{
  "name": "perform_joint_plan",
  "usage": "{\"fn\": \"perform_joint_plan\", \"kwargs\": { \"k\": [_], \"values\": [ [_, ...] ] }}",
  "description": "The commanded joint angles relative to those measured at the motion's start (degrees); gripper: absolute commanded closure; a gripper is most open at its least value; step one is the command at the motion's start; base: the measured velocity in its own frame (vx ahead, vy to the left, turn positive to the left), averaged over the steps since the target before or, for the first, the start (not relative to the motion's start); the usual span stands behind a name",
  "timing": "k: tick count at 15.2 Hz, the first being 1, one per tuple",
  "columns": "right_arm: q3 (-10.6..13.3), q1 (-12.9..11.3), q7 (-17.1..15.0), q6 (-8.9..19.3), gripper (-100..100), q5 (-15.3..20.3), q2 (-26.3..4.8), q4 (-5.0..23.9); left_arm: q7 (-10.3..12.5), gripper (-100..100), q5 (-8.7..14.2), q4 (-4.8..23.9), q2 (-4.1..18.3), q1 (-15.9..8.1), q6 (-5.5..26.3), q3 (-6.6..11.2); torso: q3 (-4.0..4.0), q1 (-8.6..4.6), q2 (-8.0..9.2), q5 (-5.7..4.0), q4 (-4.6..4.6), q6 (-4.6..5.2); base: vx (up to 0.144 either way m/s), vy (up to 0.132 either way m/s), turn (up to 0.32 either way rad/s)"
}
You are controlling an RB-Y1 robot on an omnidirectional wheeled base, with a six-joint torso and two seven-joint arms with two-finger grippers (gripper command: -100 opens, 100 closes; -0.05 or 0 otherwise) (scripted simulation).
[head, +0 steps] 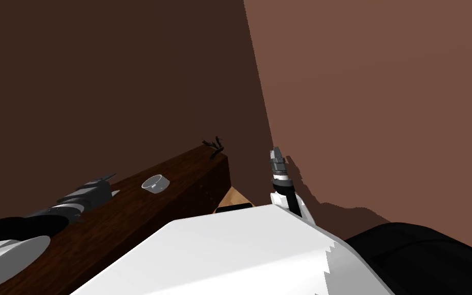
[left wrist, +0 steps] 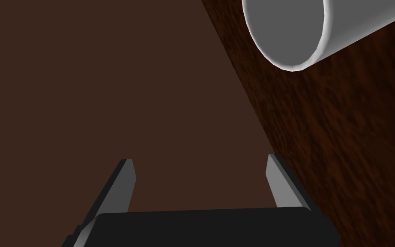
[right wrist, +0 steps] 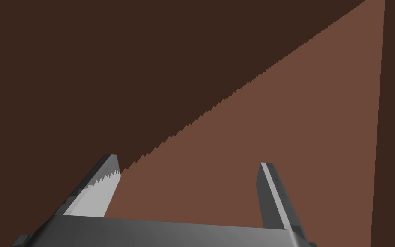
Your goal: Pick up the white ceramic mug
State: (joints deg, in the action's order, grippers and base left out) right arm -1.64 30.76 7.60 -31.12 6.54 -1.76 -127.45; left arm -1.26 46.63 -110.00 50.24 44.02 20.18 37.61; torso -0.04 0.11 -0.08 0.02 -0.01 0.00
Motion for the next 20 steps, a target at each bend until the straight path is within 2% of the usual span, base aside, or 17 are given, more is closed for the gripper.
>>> {"fn": "perform_joint_plan", "kwargs": {
  "k": [1,2,4,5,7,8,9,11,12,14,15,17,18,20],
  "values": [
    [0.0,0.0,0.0,0.0,0,0.0,0.0,0.0,0.0,-100,0.5,0.1,0.1,0.1,1.7,0.20,0.00,0.00,0.00,0.00,0.00,0.00,0.002,0.005,0.010],
    [0.0,0.0,0.0,0.0,0,0.0,0.0,0.0,0.4,-100,3.3,1.6,2.4,1.2,3.6,1.67,0.01,-0.01,0.01,0.00,0.00,-0.03,0.006,-0.005,-0.224],
    [0.0,0.0,0.0,0.0,0,0.0,0.0,0.0,0.4,-100,3.6,1.6,2.4,1.2,5.3,1.67,-0.01,-0.02,-0.02,-0.01,-0.01,0.06,0.004,0.003,-0.202],
    [0.0,0.0,0.0,0.0,0,0.0,0.0,0.0,0.7,-100,5.8,3.2,4.5,2.3,7.1,3.00,-0.01,-0.02,-0.01,0.00,0.00,0.01,0.009,0.002,-0.255],
    [0.0,0.0,0.0,0.0,0,0.0,0.0,0.0,0.7,-100,6.7,3.2,4.5,2.3,8.9,3.00,-0.02,-0.01,-0.03,-0.01,-0.01,0.05,0.008,0.007,-0.191],
    [0.0,0.0,0.0,0.0,0,0.0,0.0,0.0,1.1,-100,8.9,4.7,6.5,3.4,10.6,4.20,-0.01,0.00,-0.03,0.00,-0.01,0.00,0.010,0.001,-0.234],
    [0.0,0.0,0.0,0.0,0,0.0,0.0,0.0,1.1,-100,9.8,4.7,6.5,3.4,11.5,4.20,-0.02,-0.01,-0.04,-0.01,-0.01,0.06,0.011,0.004,-0.276],
    [0.0,0.0,0.0,0.0,0,0.0,0.0,0.0,1.1,-100,9.8,4.7,6.5,3.4,12.5,4.20,-0.02,-0.01,-0.04,0.00,-0.01,0.00,0.006,0.007,-0.039],
    [0.0,0.0,0.0,0.0,0,0.0,0.0,0.0,1.5,-100,12.4,6.1,8.4,4.5,14.5,5.24,-0.01,-0.02,-0.02,0.00,0.00,-0.03,0.009,-0.002,-0.186],
    [0.0,0.0,0.0,0.0,0,0.0,0.0,0.0,1.5,-100,12.8,6.1,8.4,4.5,16.0,5.24,-0.03,-0.03,-0.04,-0.02,-0.01,0.05,0.010,0.004,-0.202],
    [0.0,0.0,0.0,0.0,0,0.0,0.0,0.0,1.8,-100,15.2,7.6,10.2,5.7,17.9,6.13,-0.02,-0.02,-0.04,-0.01,-0.01,0.01,0.013,0.006,-0.236],
    [0.0,0.0,0.0,0.0,0,0.0,0.0,0.0,1.8,-100,15.7,7.6,10.2,5.7,19.5,6.13,-0.04,-0.01,-0.06,-0.01,-0.02,0.04,0.015,0.011,-0.166],
    [0.0,0.0,0.0,0.0,0,0.0,0.0,0.0,2.2,-100,18.0,9.0,11.8,6.8,21.3,6.86,-0.03,0.00,-0.06,0.00,-0.01,-0.01,0.019,0.005,-0.217],
    [0.0,0.0,0.0,0.0,0,0.0,0.0,0.0,2.2,-100,18.5,9.0,11.8,6.8,23.0,6.86,-0.05,-0.01,-0.08,0.00,-0.02,0.04,0.016,0.010,-0.165]
  ]
}}
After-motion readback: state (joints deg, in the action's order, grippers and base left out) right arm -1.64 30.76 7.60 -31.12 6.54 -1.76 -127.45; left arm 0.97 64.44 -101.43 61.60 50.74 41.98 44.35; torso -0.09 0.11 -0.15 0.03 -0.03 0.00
